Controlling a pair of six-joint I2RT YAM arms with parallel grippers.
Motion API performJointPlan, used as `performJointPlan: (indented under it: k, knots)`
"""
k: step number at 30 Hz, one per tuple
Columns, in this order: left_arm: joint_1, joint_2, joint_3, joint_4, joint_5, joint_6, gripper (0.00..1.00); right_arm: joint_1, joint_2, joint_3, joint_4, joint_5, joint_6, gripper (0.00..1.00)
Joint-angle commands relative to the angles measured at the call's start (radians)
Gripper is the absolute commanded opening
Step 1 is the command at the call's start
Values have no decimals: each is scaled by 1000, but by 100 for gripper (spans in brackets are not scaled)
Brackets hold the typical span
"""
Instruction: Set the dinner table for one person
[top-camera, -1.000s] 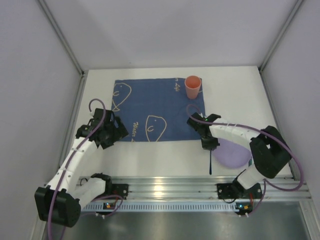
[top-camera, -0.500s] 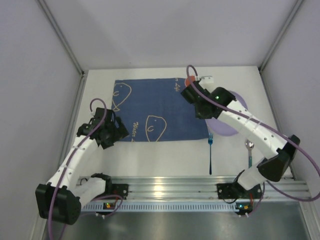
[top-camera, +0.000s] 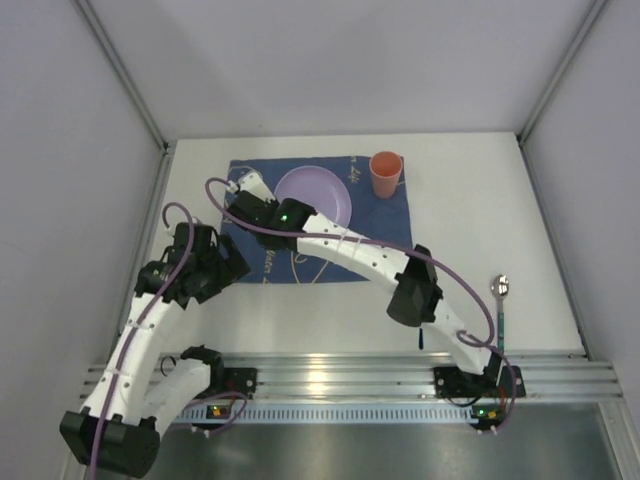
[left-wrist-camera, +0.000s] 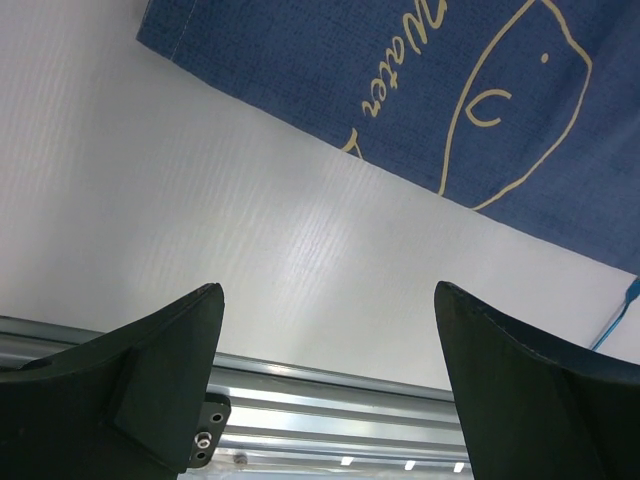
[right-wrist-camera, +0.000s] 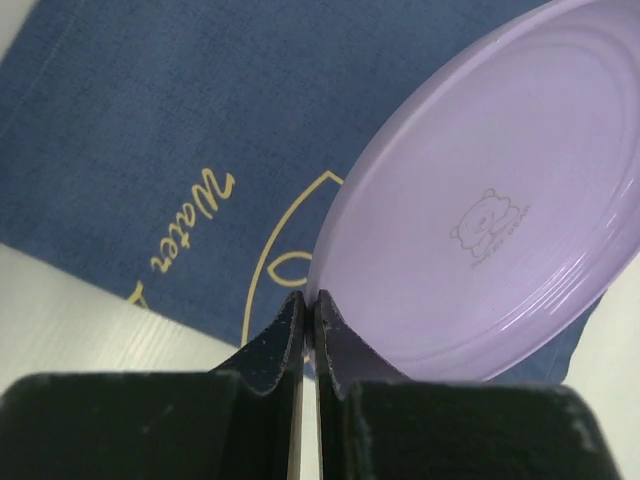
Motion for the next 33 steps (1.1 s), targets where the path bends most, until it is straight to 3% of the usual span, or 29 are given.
performJointPlan:
  k: [1,5,6,7,8,11,16,18,21,22,24,26,27,33]
  knots:
    - [0,-67,16,-70,1,-37,91,-20,73,40,171,21,-160,0]
    - [0,-101,42,-138,-13,-49,91,-71,154,40,180,-58,-132,0]
    - [0,-110,48,-149,-19,-49,91,-86,162,37,185,-78,-140,5]
    - [0,-122,60,-156,-25,-49,91,-94,163,25,192,-103,-138,20]
    - [0,-130,64,-167,-36,-51,91,-100,160,20,205,-155,-138,57]
    - [1,-142,68,-176,-42,-55,91,-109,138,20,211,-200,-143,95]
    - [1,-129,62,-156,-38,-62,91,-92,-16,-59,211,-191,-154,100]
    - [0,-118,65,-143,-36,-54,91,-91,-164,-145,209,-148,-129,100]
    - [1,-83,68,-114,-30,-34,91,-105,-416,-413,205,-102,-47,100]
    - [0,-63,67,-104,-21,-28,91,-112,-483,-581,205,-94,-18,100]
    - [0,-35,61,-74,-12,-17,91,-149,-670,-849,203,-89,87,100]
    - [-2,-20,53,-39,5,-12,91,-192,-825,-1012,182,-124,210,99]
    - [-4,-12,44,-25,11,-12,91,-248,-865,-1158,179,-149,246,97]
    - [-17,43,30,35,38,-17,90,-460,-987,-1521,220,-382,397,83]
